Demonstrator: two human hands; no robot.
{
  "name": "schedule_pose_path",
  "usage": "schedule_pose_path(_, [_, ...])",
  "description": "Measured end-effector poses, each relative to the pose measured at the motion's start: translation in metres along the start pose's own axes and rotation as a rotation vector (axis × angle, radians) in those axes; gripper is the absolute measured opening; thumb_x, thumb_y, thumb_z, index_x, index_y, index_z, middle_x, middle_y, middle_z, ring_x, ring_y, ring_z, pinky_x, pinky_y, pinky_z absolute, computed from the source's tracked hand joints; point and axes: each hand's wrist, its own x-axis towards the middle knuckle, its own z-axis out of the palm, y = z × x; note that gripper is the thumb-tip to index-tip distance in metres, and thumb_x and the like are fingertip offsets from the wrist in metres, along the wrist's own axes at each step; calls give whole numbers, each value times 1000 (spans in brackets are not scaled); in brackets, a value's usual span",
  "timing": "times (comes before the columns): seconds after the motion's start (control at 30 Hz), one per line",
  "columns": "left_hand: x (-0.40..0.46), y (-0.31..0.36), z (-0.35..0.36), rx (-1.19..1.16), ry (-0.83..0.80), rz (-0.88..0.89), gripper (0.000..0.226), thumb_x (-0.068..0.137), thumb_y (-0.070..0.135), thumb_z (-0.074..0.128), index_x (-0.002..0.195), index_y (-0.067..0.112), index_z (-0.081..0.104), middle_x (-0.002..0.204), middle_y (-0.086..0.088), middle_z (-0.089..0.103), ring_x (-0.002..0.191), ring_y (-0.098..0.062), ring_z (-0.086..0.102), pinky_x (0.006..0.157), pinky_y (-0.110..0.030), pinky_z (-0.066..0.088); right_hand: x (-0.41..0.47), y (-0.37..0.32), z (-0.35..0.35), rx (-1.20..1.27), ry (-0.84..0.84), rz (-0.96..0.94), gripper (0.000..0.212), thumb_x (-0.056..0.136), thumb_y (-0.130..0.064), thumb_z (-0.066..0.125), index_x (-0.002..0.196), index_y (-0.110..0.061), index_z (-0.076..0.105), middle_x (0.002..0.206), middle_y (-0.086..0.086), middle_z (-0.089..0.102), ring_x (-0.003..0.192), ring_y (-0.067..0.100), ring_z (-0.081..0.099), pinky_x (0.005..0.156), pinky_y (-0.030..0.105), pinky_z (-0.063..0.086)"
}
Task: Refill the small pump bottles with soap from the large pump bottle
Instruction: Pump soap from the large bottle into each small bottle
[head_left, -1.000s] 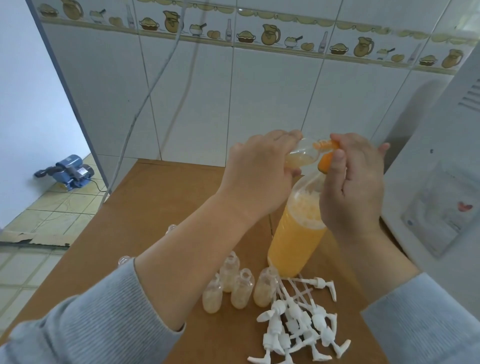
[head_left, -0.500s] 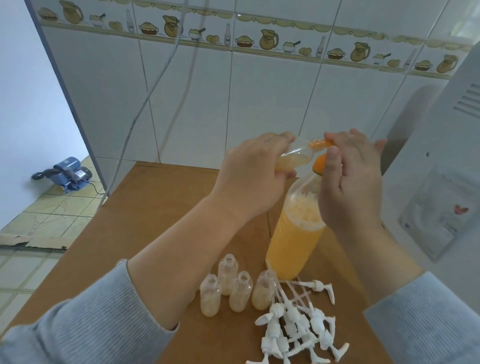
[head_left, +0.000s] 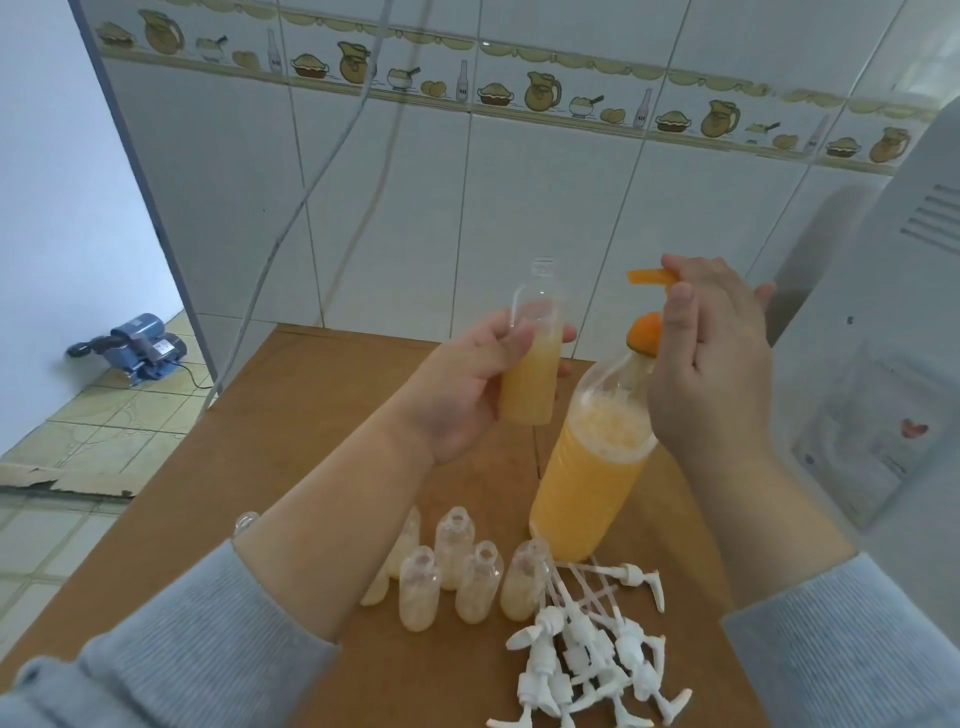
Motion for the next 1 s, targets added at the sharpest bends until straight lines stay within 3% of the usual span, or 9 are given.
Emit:
schedule_pose_path(0.17, [-25, 3, -19, -101, 64, -43, 39, 93, 32, 42, 123, 12, 55, 107, -4, 66, 91, -21, 62, 86, -43, 52, 1, 1, 4, 10, 23, -9, 50, 100, -35, 22, 124, -10, 57, 128, 3, 57, 132, 18, 39, 118, 32, 2])
schedule_pose_path(0.3, [-59, 0, -36, 80, 158, -50, 32, 91, 34, 51, 114, 15, 63, 103, -6, 66, 93, -26, 63, 91, -50, 50, 1, 2, 4, 3, 28, -6, 50, 100, -36, 21, 122, -10, 58, 127, 2, 56, 129, 13, 41, 116, 23, -1])
schedule_pose_path(0.37, [-81, -3, -44, 205, 218, -61, 30, 83, 36, 63, 110, 23, 65, 100, -3, 68, 95, -24, 66, 91, -48, 51, 0, 1, 4, -2, 31, -12, 50, 100, -36, 21, 121, -9, 58, 126, 1, 57, 127, 13, 42, 116, 24, 0])
schedule_pose_path(0.53, [-132, -24, -60, 492, 323, -163, 53, 53, 50, 78, 103, 40, 63, 104, -3, 71, 99, -19, 67, 89, -42, 50, 1, 1, 4, 5, 55, -8, 47, 101, -34, 23, 120, -10, 60, 124, 1, 58, 125, 12, 44, 116, 26, 3])
schedule_pose_path(0.63, [-149, -54, -66, 534, 477, -229, 49, 57, 38, 81, 102, 31, 63, 96, -5, 72, 92, -24, 67, 87, -46, 51, -1, 0, 4, 10, 75, -15, 45, 101, -31, 25, 121, -9, 58, 124, 3, 58, 124, 15, 45, 117, 30, 7])
schedule_pose_path(0.73, [-156, -81, -66, 622, 548, -261, 37, 73, 7, 79, 96, 30, 61, 91, 7, 72, 86, -13, 68, 80, -32, 53, -1, -1, 5, 2, 80, -15, 47, 101, -32, 24, 120, -8, 59, 123, 4, 59, 124, 15, 45, 118, 33, 8])
schedule_pose_path(0.83, [-159, -100, -67, 837, 544, -267, 40, 71, 12, 80, 89, 39, 58, 82, 6, 67, 77, -6, 63, 69, -22, 47, 0, -1, 6, -2, 83, -13, 47, 101, -32, 24, 120, -7, 59, 124, 4, 58, 124, 16, 46, 118, 32, 8])
schedule_pose_path(1.0, [-159, -118, -61, 950, 488, -182, 61, 67, 13, 82, 96, 54, 48, 88, 25, 62, 83, 0, 58, 74, -17, 46, -2, -1, 6, 10, 90, -7, 46, 101, -31, 25, 120, -7, 59, 124, 4, 58, 124, 16, 46, 116, 26, 5])
